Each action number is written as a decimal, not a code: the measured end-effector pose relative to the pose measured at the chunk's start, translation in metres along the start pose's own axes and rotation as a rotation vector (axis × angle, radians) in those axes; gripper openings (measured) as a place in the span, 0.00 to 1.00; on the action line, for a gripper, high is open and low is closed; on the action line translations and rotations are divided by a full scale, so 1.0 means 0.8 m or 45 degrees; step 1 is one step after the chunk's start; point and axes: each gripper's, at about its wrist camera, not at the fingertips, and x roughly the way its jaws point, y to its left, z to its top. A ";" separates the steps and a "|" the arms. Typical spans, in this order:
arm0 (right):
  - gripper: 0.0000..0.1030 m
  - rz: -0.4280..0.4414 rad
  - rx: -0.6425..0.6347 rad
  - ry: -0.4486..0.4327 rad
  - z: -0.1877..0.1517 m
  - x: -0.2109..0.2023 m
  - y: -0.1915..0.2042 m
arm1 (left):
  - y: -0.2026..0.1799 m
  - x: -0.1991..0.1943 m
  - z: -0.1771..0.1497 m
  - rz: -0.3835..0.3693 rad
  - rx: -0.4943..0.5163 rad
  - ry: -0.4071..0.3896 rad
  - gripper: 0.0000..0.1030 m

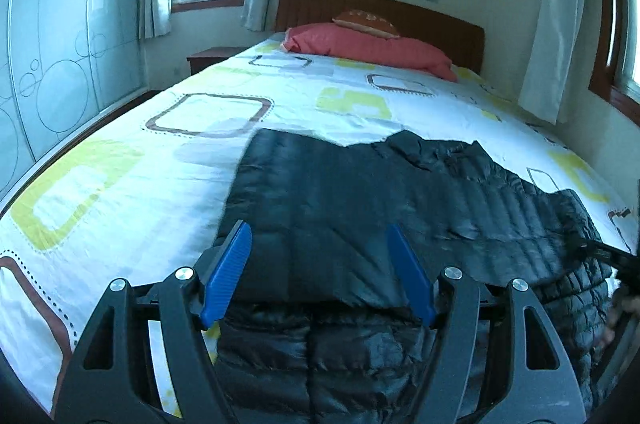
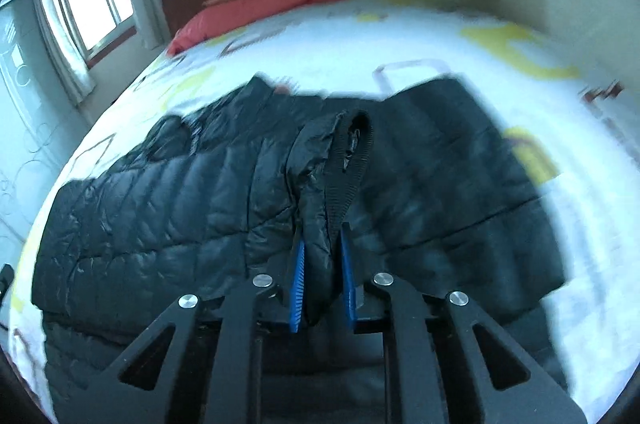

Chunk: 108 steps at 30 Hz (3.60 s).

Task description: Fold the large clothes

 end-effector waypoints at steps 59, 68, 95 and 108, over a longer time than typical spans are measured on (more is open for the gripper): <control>0.39 -0.037 -0.132 0.064 -0.020 0.064 0.034 | -0.033 0.150 -0.023 0.014 -0.119 0.334 0.68; 0.40 -0.062 -0.154 0.067 -0.021 0.066 0.035 | -0.051 0.156 -0.026 0.073 -0.067 0.335 0.68; 0.55 -0.129 0.200 0.117 -0.113 -0.118 -0.179 | 0.074 -0.026 -0.088 0.023 -0.505 0.385 0.68; 0.55 0.052 0.358 0.190 -0.241 -0.214 -0.230 | 0.124 -0.161 -0.209 -0.032 -0.661 0.490 0.68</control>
